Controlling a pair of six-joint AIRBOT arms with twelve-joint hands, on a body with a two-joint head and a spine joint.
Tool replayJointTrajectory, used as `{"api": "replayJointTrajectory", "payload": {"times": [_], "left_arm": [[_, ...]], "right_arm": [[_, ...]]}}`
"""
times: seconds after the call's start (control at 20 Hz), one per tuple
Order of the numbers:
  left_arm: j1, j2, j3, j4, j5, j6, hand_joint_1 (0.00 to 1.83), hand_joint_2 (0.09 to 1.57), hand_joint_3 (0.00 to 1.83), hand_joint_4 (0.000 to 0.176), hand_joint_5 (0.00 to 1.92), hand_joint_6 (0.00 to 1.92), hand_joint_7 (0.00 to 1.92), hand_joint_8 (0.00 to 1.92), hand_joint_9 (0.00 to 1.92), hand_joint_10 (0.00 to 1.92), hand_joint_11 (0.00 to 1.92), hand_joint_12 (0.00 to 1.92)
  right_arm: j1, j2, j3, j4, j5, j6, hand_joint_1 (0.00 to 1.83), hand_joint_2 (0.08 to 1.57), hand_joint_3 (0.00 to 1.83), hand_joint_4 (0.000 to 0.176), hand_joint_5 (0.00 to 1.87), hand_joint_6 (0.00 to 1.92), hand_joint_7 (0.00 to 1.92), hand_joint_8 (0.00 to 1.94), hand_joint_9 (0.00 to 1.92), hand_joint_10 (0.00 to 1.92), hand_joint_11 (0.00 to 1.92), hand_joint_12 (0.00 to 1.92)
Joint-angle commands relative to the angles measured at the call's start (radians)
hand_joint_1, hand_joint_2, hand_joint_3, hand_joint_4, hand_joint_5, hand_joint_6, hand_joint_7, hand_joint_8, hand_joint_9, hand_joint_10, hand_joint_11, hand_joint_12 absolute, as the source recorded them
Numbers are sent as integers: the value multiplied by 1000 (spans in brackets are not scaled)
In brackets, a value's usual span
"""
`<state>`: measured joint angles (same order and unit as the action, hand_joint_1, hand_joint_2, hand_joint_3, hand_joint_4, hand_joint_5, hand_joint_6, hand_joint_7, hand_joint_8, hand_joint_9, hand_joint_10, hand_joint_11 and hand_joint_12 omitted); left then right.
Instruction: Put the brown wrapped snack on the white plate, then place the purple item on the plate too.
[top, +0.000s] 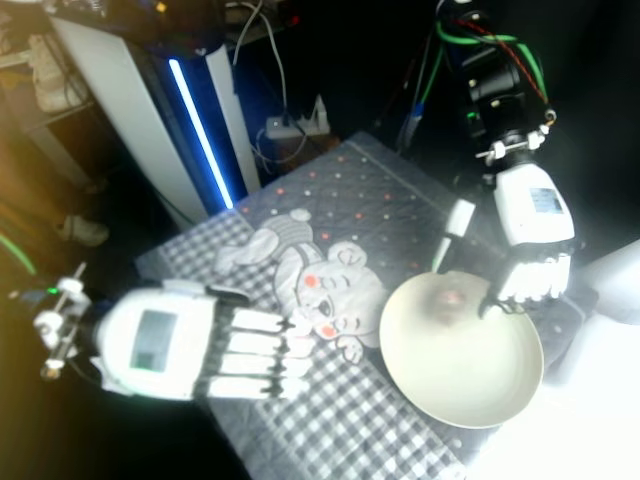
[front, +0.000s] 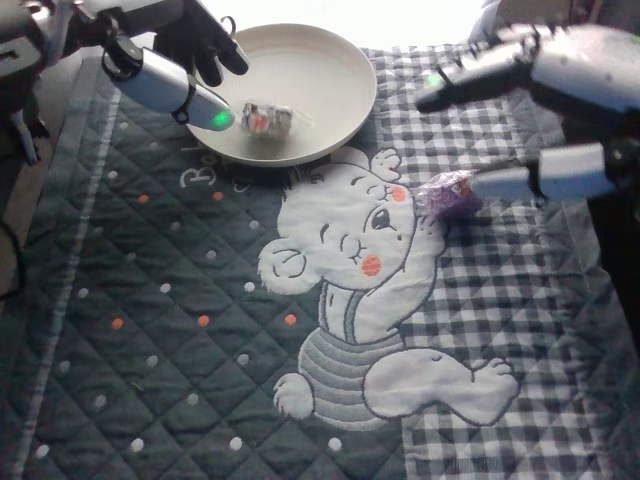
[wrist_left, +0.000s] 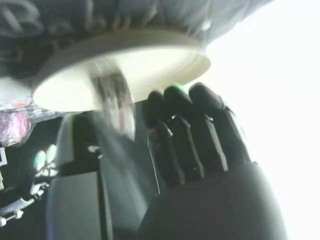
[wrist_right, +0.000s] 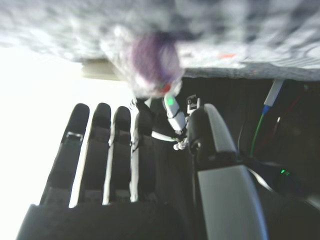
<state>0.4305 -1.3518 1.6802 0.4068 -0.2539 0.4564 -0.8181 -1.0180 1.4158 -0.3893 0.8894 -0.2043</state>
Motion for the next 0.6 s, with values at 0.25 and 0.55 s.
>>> {"api": "replayJointTrajectory", "payload": {"times": [0.25,0.55], "left_arm": [[141,195,-205,-139,-385,-39,859,927,1,40,735,0,803,11,662,366,201,1323],[429,404,-449,-374,-797,-56,955,911,0,29,650,3,690,7,602,35,8,1261]], "right_arm": [[15,-16,11,-27,35,16,812,1073,3,70,547,0,506,2,499,1,92,1100],[16,-32,20,-82,-67,34,762,1099,4,113,497,0,495,0,529,1,177,947]]}}
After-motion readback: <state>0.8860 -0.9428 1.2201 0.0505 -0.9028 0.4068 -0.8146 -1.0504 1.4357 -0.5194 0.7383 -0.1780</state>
